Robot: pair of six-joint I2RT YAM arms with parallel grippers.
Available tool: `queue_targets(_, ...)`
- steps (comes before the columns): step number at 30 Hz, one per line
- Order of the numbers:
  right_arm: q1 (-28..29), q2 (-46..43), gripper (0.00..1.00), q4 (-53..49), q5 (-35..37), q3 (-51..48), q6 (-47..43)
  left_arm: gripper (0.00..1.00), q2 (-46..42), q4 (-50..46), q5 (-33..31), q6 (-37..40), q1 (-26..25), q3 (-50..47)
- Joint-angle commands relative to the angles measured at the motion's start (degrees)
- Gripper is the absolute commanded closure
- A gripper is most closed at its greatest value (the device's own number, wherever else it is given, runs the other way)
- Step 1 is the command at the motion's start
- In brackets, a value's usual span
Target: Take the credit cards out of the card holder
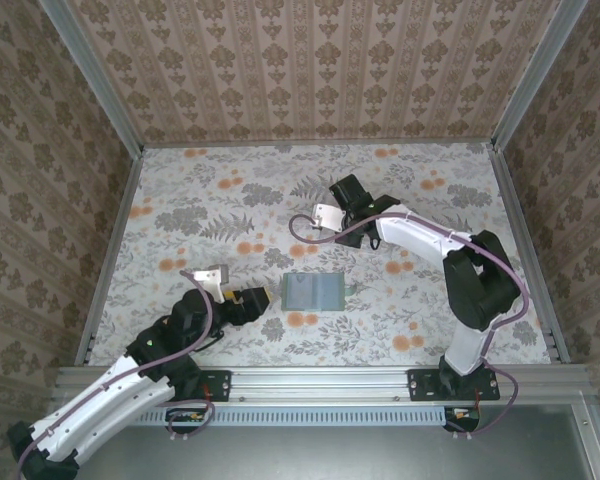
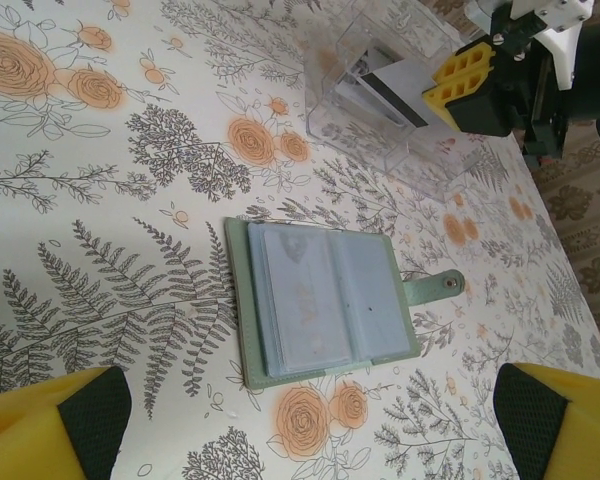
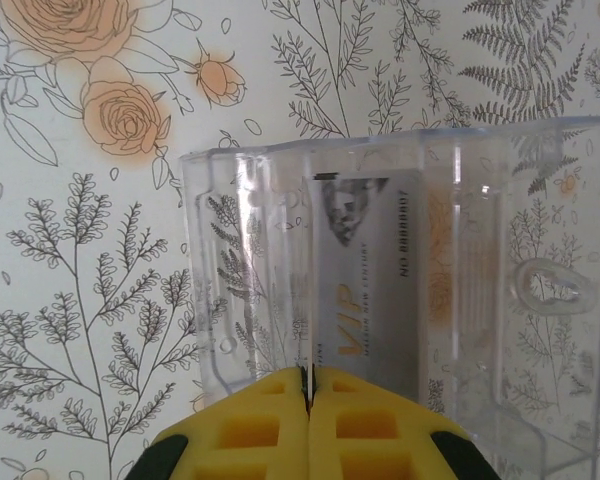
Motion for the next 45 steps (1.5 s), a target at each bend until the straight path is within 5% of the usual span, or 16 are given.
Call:
queue_targets(1, -0.6, 1.3, 1.0, 1.1, 1.7, 2.1, -1.2, 0.03, 0.3, -0.5, -0.7, -0.4, 0.6, -0.8)
queue_targets(15, -0.5, -3.2, 1.0, -1.1, 0.8, 1.8, -1.7, 0.03, 3.2, 3.1, 1.6, -0.3, 1.8, -1.3)
queue_targets(45, -2.2, 5.3, 1.0, -1.0, 3.0, 6.3, -0.4, 0.03, 3.3, 1.8, 3.3, 0.0, 3.9, -1.5)
